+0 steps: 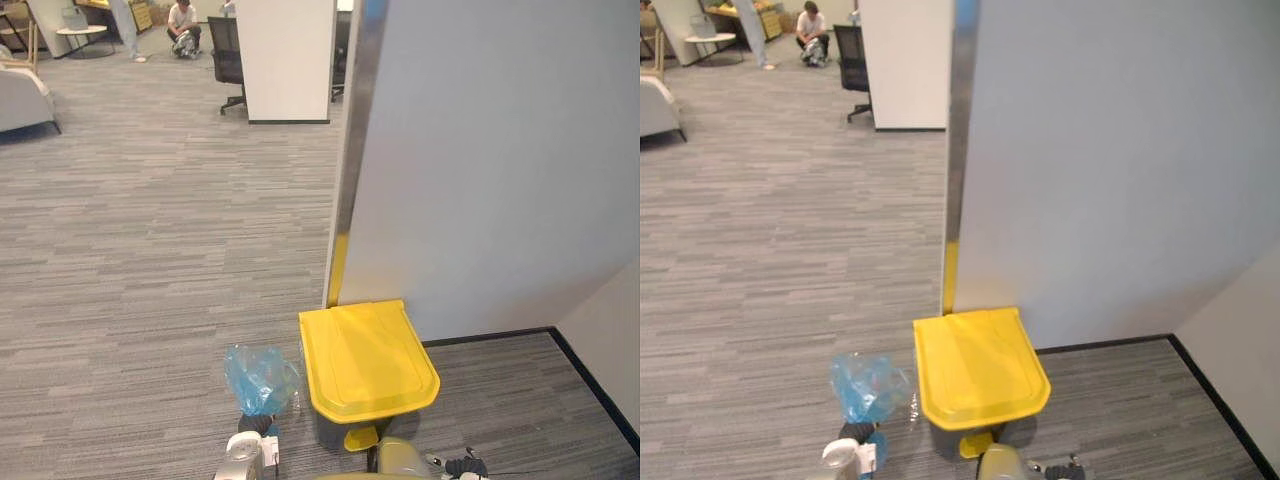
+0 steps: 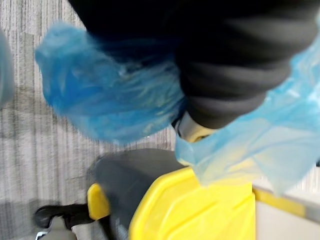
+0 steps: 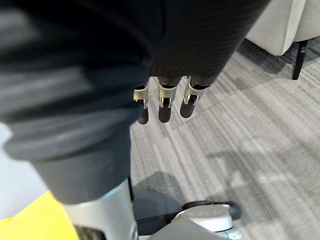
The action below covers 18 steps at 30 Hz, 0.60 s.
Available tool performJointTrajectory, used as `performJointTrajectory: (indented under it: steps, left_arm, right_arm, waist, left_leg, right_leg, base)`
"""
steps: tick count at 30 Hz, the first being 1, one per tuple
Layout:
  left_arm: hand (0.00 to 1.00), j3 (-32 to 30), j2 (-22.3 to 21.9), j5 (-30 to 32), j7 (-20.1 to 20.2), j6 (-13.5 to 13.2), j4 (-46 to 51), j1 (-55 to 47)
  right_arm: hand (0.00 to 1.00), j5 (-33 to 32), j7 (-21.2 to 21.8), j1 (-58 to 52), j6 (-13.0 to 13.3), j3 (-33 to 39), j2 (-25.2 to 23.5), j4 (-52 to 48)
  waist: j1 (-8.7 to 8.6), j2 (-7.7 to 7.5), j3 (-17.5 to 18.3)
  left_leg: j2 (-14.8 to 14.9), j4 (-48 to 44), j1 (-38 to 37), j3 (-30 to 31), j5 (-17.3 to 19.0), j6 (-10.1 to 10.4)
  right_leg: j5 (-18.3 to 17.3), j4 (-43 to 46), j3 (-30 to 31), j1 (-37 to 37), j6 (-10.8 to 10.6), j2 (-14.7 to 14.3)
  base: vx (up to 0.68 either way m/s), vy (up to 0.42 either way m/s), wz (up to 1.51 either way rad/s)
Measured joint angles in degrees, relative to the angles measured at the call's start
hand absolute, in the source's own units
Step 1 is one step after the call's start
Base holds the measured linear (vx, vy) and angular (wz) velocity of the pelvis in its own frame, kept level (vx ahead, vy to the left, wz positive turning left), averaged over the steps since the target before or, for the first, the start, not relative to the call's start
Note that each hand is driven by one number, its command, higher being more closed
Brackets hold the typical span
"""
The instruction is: Gather rubbish on tea table into small bin, then transfer packed bag to large trash can.
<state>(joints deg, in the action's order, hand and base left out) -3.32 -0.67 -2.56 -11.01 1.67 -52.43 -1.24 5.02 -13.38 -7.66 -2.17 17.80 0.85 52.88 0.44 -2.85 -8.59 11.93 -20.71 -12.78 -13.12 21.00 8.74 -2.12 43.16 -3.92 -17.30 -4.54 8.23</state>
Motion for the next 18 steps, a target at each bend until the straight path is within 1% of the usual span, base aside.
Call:
performJointTrajectory:
  steps: [1,2,3,4,5,6,7,8,9,10,11,12,13,14,15,16,17,18]
  left_arm:
    - [1.0,0.1,0.1,0.0,0.0,0.0,0.1,-0.6]
    - [1.0,0.6,0.1,-0.3,0.0,0.0,0.3,-0.9]
    - [1.0,0.5,0.0,-0.6,0.1,0.0,1.1,-1.3]
    - [1.0,0.2,-0.1,-0.9,0.0,0.0,1.6,-1.4]
    - [1.0,-0.1,-0.3,-1.1,0.1,0.2,1.2,-1.3]
    - [1.0,-0.2,-1.5,-1.2,0.1,0.5,1.2,-1.4]
    - [1.0,-0.3,-1.8,-1.3,0.1,0.4,1.3,-1.3]
    - [1.0,-0.3,-2.0,-1.8,0.0,0.0,1.3,-1.2]
    - [1.0,-0.2,-1.4,-2.2,0.0,0.0,1.1,-0.4]
    - [1.0,0.2,-1.3,-2.3,0.1,0.0,0.6,0.0]
    - [1.0,0.4,-1.3,-2.5,0.1,0.0,0.4,0.6]
    - [1.0,0.4,-1.2,-2.8,0.1,0.0,0.0,0.4]
    - [1.0,0.5,-1.1,-3.0,0.1,0.0,0.0,0.3]
    - [1.0,0.5,-0.6,-3.3,0.1,0.0,0.0,0.3]
    - [1.0,0.5,-0.1,-3.3,0.1,-0.1,0.1,0.9]
    - [1.0,0.5,0.2,-3.3,0.1,-0.1,0.1,1.1]
    - [1.0,0.5,0.2,-3.3,0.1,-0.1,0.1,1.0]
    - [1.0,0.6,0.0,-3.3,0.2,-0.1,0.0,0.4]
  right_arm:
    - [0.0,0.0,0.0,-0.9,0.1,-0.1,-0.5,0.0]
    - [0.0,0.0,0.0,-1.0,0.1,-0.2,-0.7,0.3]
    - [0.0,0.1,0.0,-1.1,0.1,-0.3,-0.6,0.5]
    - [0.0,0.2,0.2,-1.0,0.1,-0.2,-0.5,0.7]
    - [0.0,0.4,0.5,-1.1,0.1,-0.2,-0.4,0.8]
    - [0.0,0.7,0.5,-1.2,0.0,-0.1,1.0,0.9]
    - [0.0,0.8,0.5,-0.9,0.0,-0.1,1.3,1.0]
    - [0.0,1.2,0.4,1.3,0.3,-0.2,1.7,2.4]
    - [0.0,1.2,0.3,2.9,0.5,-0.6,1.4,3.6]
    - [0.0,1.2,0.4,3.9,0.8,-0.7,1.4,4.0]
    - [0.0,1.1,0.3,4.4,0.8,-0.7,1.5,4.3]
    - [0.0,1.1,0.1,4.9,0.8,-0.7,1.5,4.3]
    - [0.0,1.1,0.0,4.8,0.8,-0.6,1.6,4.3]
    - [0.0,1.1,-0.2,4.5,0.7,-0.5,1.2,4.4]
    - [0.0,1.1,-0.2,4.2,0.7,-0.4,0.7,4.4]
    - [0.0,1.1,-0.2,4.2,0.7,-0.3,0.7,4.4]
    - [0.0,1.1,-0.2,4.2,0.7,-0.3,0.7,4.3]
    - [0.0,0.6,-0.2,3.7,0.8,0.2,1.2,4.1]
  waist:
    - [0.31,-0.79,0.5]
    - [0.62,-1.21,0.7]
    - [0.69,-1.48,1.4]
    - [0.99,-2.01,1.9]
    - [1.2,-1.7,2.2]
    - [2.48,0.98,3.5]
    - [2.9,1.55,3.7]
    - [3.02,2.29,3.8]
    - [2.78,2.27,3.5]
    - [2.35,2.54,2.3]
    - [2.06,2.5,1.7]
    - [1.99,2.31,0.9]
    - [1.95,2.46,0.8]
    - [1.8,0.92,0.9]
    - [1.71,0.33,0.6]
    - [1.81,-0.17,0.5]
    - [1.8,-0.33,0.4]
    - [1.46,1.44,0.6]
  left_leg:
    - [0.6,0.1,0.9,0.5,-1.2,0.8]
    - [0.7,0.4,1.6,0.8,-2.3,1.5]
    - [0.6,0.2,3.3,1.3,-3.3,2.3]
    - [0.8,-0.3,4.6,1.6,-4.0,2.6]
    - [0.7,0.1,5.4,1.8,-5.1,1.8]
    - [1.1,2.9,7.3,2.7,-7.2,-1.6]
    - [0.7,3.9,8.0,3.0,-7.7,-2.4]
    - [-1.2,5.6,10.6,3.5,-10.2,-3.6]
    - [-2.0,6.6,12.9,4.4,-12.0,-3.2]
    - [-1.6,7.3,13.3,6.2,-13.2,-1.9]
    - [-1.2,8.3,13.8,7.6,-14.4,-0.6]
    - [-0.8,10.4,14.0,8.0,-15.9,-0.3]
    - [-0.6,11.3,14.1,8.0,-16.3,-0.1]
    - [-0.8,13.6,13.8,7.0,-16.7,-0.8]
    - [-1.8,8.5,15.4,4.4,-16.3,-2.2]
    - [-2.9,3.6,16.3,3.0,-15.3,-3.1]
    - [-3.2,1.7,16.5,2.4,-14.7,-3.3]
    - [-3.4,-1.3,15.4,0.9,-12.2,-3.9]
  right_leg:
    - [-4.1,10.7,0.6,0.9,-0.5,0.0]
    - [-6.7,14.8,1.6,3.6,-1.3,0.7]
    - [-10.1,14.1,2.3,6.6,-3.4,2.0]
    - [-12.7,10.8,1.8,7.1,-4.8,2.0]
    - [-13.7,6.6,0.6,7.7,-4.7,0.3]
    - [-13.3,-2.9,1.8,9.7,-3.6,-3.2]
    - [-12.8,-6.5,2.5,10.3,-2.4,-4.0]
    - [-11.2,-14.5,2.5,11.4,0.1,-5.4]
    - [-11.0,-19.1,1.5,11.4,2.4,-6.1]
    - [-9.9,-20.6,0.6,11.4,4.1,-6.8]
    - [-9.8,-21.5,-0.6,11.3,4.1,-7.0]
    - [-9.0,-22.1,-1.8,11.4,4.1,-7.1]
    - [-8.8,-22.6,-2.3,11.4,4.2,-7.2]
    - [-8.3,-25.6,-3.7,11.3,3.9,-6.1]
    - [-7.1,-28.2,-4.6,11.5,3.9,-4.4]
    - [-5.4,-30.3,-5.3,11.6,3.7,-3.1]
    - [-4.8,-31.2,-5.4,11.6,3.5,-2.9]
    - [-3.7,-33.9,-5.9,12.5,2.5,-3.1]
  base:
    - [-0.24,-0.19,0.05]
    - [-0.24,-0.273,0.01]
    - [-0.16,-0.262,-0.11]
    - [-0.11,-0.282,-0.18]
    - [-0.12,-0.236,-0.44]
    - [-0.15,-0.186,-0.5]
    - [-0.23,-0.112,-0.63]
    - [-0.28,-0.086,-0.4]
    - [-0.35,-0.151,-0.17]
    - [-0.31,-0.14,0.22]
    - [-0.37,-0.157,0.51]
    - [-0.25,-0.08,0.51]
    - [-0.35,-0.058,0.62]
    - [-0.23,0.001,0.48]
    - [-0.27,-0.003,0.45]
    - [-0.14,0.002,0.19]
    - [-0.13,0.046,0.12]
    - [-0.15,0.178,0.11]
